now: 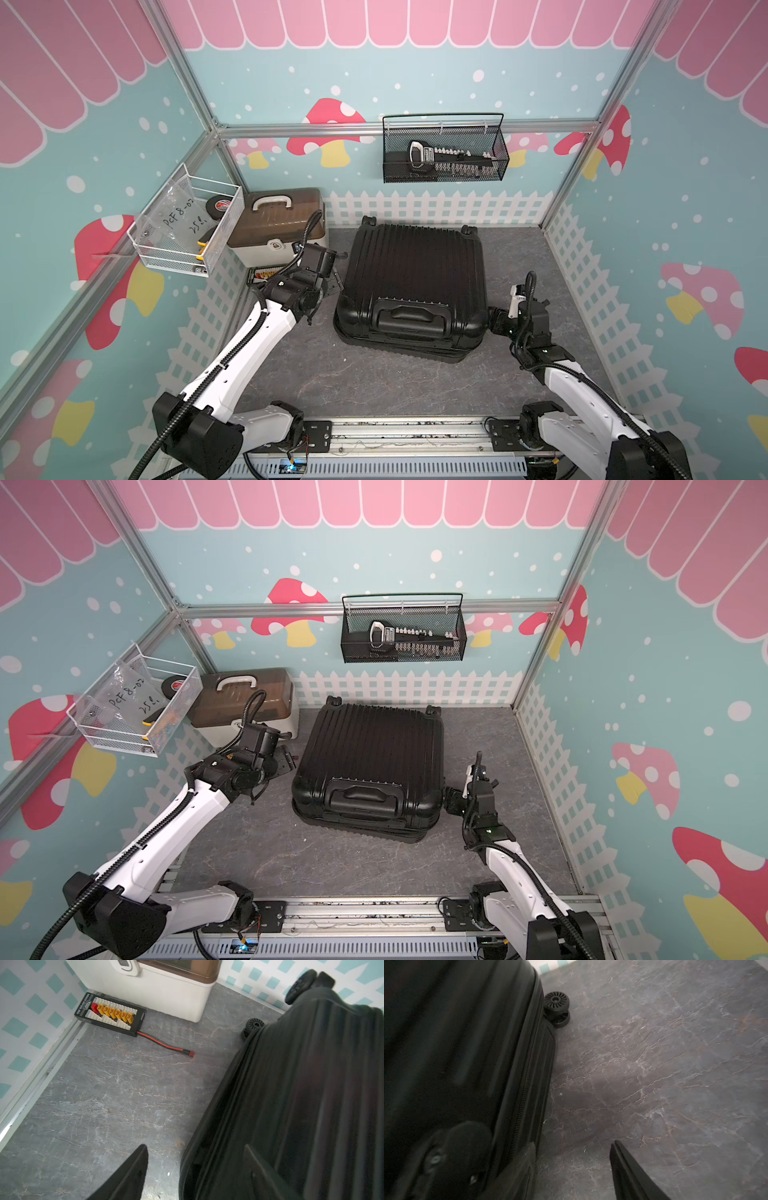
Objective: Close the suitcase zippers
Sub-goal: Adjust the suitcase at the center of the board.
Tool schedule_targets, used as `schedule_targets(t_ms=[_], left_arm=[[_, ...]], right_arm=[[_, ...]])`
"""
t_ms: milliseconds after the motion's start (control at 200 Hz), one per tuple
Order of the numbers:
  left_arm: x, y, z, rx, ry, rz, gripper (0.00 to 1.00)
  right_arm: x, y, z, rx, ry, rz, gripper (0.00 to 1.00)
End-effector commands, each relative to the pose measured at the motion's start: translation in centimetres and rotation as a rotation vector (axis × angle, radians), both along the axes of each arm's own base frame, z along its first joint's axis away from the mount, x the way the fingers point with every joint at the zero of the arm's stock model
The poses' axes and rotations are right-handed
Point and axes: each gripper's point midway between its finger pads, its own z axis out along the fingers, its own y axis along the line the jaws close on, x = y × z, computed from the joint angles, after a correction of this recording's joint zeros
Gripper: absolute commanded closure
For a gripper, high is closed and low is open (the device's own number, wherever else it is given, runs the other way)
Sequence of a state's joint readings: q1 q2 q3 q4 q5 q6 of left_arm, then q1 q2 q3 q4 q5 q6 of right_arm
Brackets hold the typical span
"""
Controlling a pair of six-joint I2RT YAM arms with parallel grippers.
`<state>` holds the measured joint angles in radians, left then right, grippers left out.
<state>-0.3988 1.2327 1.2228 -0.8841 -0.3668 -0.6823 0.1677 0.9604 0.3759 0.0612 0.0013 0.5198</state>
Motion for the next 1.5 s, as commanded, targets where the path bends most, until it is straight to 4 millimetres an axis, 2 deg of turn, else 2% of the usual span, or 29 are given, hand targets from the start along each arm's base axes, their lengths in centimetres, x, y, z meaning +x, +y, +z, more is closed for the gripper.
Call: schedule_targets(t_ms=[0, 70, 155, 270, 415, 540, 671, 766, 876, 971, 1196, 1376, 1496], left_arm=[[-2.6, -0.1, 1.6, -0.056, -0.009, 0.075, 0.18], [-3.8, 0.0, 1.9, -0.099, -0.006, 0.128, 0.11], [-5.1, -0.2, 1.9, -0.151, 0.007, 0.17, 0.11], [-6.4, -1.5, 1.8, -0.205, 0.035, 0.186, 0.11], [-7.5, -3.7, 0.8, -0.275, 0.111, 0.19, 0.11], [-7.8, -5.3, 0.0, -0.293, 0.149, 0.18, 0.12], [-7.3, -6.8, -0.6, -0.3, 0.162, 0.155, 0.13], [-7.0, -8.6, -1.9, -0.348, 0.204, 0.126, 0.14], [-6.4, -9.4, -3.1, -0.343, 0.232, 0.136, 0.17], [-6.1, -9.9, -4.2, -0.333, 0.266, 0.154, 0.21], [-5.9, -10.4, -7.2, -0.305, 0.355, 0.19, 0.41], [-4.5, -9.4, -7.1, -0.255, 0.334, 0.176, 0.55], [-2.4, -9.4, -6.3, -0.199, 0.299, 0.015, 0.69]], right_arm=[[0.2, 3.3, 0.8, 0.007, -0.053, 0.126, 0.37], [0.2, 4.7, 1.0, -0.013, -0.069, 0.18, 0.37], [0.3, 6.2, 1.0, -0.023, -0.081, 0.23, 0.36], [0.5, 7.9, 1.1, -0.035, -0.092, 0.288, 0.36], [0.9, 10.0, 1.5, -0.051, -0.103, 0.344, 0.36], [1.0, 11.8, 1.7, -0.094, -0.121, 0.396, 0.35], [1.2, 12.7, 2.2, -0.124, -0.139, 0.404, 0.34], [1.2, 13.0, 2.7, -0.141, -0.156, 0.406, 0.34], [1.2, 12.7, 3.5, -0.154, -0.178, 0.383, 0.34], [1.2, 11.4, 4.4, -0.186, -0.193, 0.331, 0.35], [0.7, 7.8, 7.6, -0.356, -0.228, 0.236, 0.32], [0.4, 5.6, 10.4, -0.45, -0.253, 0.182, 0.28], [0.5, 4.2, 11.7, -0.469, -0.252, 0.155, 0.26]])
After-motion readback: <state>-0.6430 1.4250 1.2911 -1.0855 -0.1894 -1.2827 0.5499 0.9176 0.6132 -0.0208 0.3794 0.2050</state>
